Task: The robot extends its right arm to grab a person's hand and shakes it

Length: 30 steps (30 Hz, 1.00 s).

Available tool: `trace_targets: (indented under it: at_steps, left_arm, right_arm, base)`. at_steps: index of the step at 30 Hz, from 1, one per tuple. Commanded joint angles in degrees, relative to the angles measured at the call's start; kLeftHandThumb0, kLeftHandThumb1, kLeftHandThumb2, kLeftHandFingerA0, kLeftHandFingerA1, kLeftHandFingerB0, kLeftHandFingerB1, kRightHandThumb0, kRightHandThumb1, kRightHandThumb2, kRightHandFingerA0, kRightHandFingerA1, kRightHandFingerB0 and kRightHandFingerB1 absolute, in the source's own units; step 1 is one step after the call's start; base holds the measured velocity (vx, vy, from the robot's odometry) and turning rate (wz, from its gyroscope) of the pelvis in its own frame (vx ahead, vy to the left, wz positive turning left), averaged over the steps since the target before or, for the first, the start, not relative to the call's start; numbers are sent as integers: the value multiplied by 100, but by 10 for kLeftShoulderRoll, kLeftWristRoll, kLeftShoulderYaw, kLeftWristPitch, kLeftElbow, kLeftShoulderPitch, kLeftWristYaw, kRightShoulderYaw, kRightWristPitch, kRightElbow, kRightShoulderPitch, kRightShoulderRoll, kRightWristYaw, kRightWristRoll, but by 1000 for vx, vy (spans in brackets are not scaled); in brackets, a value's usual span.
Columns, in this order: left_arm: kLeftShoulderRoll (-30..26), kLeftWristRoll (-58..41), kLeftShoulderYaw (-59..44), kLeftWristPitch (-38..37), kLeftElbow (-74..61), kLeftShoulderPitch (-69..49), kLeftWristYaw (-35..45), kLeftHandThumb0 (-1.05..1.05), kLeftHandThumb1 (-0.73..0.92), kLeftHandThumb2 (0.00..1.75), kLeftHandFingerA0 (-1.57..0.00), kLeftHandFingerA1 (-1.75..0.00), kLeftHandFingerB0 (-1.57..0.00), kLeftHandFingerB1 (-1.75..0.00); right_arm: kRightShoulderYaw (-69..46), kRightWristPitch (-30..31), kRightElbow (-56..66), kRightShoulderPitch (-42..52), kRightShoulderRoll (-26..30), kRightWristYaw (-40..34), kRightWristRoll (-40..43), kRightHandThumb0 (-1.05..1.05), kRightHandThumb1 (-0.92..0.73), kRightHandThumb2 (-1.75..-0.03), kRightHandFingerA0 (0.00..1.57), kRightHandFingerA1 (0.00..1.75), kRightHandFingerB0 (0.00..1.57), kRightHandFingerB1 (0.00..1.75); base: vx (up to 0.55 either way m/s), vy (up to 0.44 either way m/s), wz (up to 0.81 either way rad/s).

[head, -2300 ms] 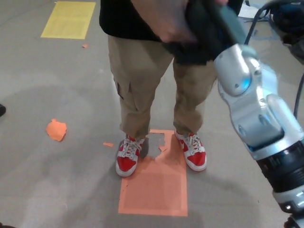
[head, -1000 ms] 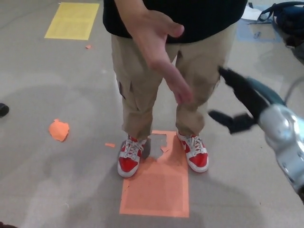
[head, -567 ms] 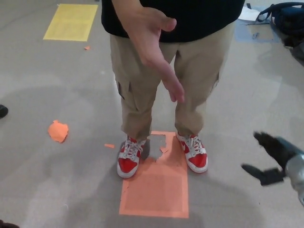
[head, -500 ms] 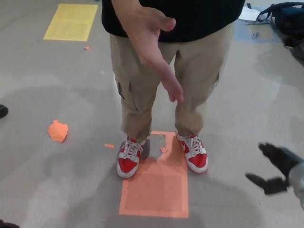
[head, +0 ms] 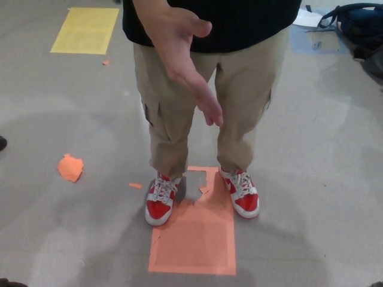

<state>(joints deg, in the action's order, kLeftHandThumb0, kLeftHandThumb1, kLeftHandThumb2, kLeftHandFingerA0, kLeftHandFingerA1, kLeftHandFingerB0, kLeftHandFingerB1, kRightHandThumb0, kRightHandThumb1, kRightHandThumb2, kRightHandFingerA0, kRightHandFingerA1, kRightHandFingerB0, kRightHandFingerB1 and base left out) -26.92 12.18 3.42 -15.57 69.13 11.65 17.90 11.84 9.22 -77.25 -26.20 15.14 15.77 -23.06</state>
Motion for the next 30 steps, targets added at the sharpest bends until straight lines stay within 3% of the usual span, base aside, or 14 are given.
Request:
trace_targets:
  at_steps: [1, 2, 4, 5, 6, 7, 8, 15, 25, 28, 29, 30]
  left_arm:
    - [1, 2, 1, 5, 6, -11, -29, -27, 60, 109, -9, -50, -8, -49]
    - [1, 3, 1, 3, 5, -16, -32, -28, 60, 110, -8, -50, -7, -49]
    - [2, 5, 5, 3, 7, -17, -32, -28, 60, 109, -8, -50, -7, -49]
    - [3, 6, 6, 3, 8, -14, -31, -28, 60, 110, -8, -50, -7, -49]
    - [4, 5, 6, 2, 7, -11, -29, -28, 60, 110, -8, -50, -7, -49]
    - [6, 3, 6, 10, 8, -4, -26, -54, 84, 65, -23, -34, -18, -30]
    - [7, 6, 8, 12, 9, -2, -29, -29, 59, 109, -7, -50, -6, -49]
    - [12, 4, 12, 5, 11, -7, -32, -28, 60, 110, -7, -50, -7, -49]
    - [7, 5, 12, 7, 10, -4, -31, -28, 60, 109, -8, -50, -8, -49]
    - [8, 8, 13, 7, 10, -1, -38, -27, 59, 109, -9, -50, -9, -49]
    - [6, 11, 16, 7, 10, 0, -37, -51, 84, 65, -27, -35, -22, -31]
    - [5, 14, 20, 7, 11, 2, -37, -51, 84, 65, -27, -35, -22, -31]
  right_arm:
    - [-6, 9, -5, 19, -2, 35, 14, -76, -80, -115, 0, 24, 5, 23]
    - [3, 1, -4, 25, -2, 38, 6, -80, -92, -79, 1, 24, 7, 23]
    - [0, 4, -3, 30, 0, 47, 12, -83, -92, -78, 2, 25, 7, 22]
    - [-7, 6, -3, 31, 1, 53, 20, -82, -77, -114, 0, 28, 5, 22]
    - [-13, 7, -2, 32, 3, 55, 27, -82, -77, -114, 0, 28, 5, 22]
    - [-9, -2, 0, 33, 7, 59, 23, -84, -81, -116, 2, 26, 2, 19]
    - [-16, -8, 2, 37, 9, 57, 29, -80, -80, -115, 0, 25, 2, 21]
    - [-41, -1, 3, 54, 17, 70, 44, -86, -79, -114, 0, 19, 0, 14]
    - [-22, 11, 3, 49, 15, 86, 33, -89, -83, -115, 2, 24, 6, 19]
    - [-25, 4, 3, 45, 17, 92, 40, -84, -81, -115, 0, 22, 1, 18]
    - [-21, 4, 4, 45, 17, 88, 36, -84, -79, -114, 2, 27, 5, 20]
    - [-17, 3, 4, 43, 16, 84, 31, -84, -79, -114, 2, 27, 5, 20]
  base:
    - [0, 0, 0]
    - [0, 0, 0]
    - [0, 0, 0]
    - [0, 0, 0]
    - [0, 0, 0]
    - [0, 0, 0]
    - [0, 0, 0]
    - [0, 0, 0]
    - [0, 0, 0]
    - [0, 0, 0]
    - [0, 0, 0]
    - [0, 0, 0]
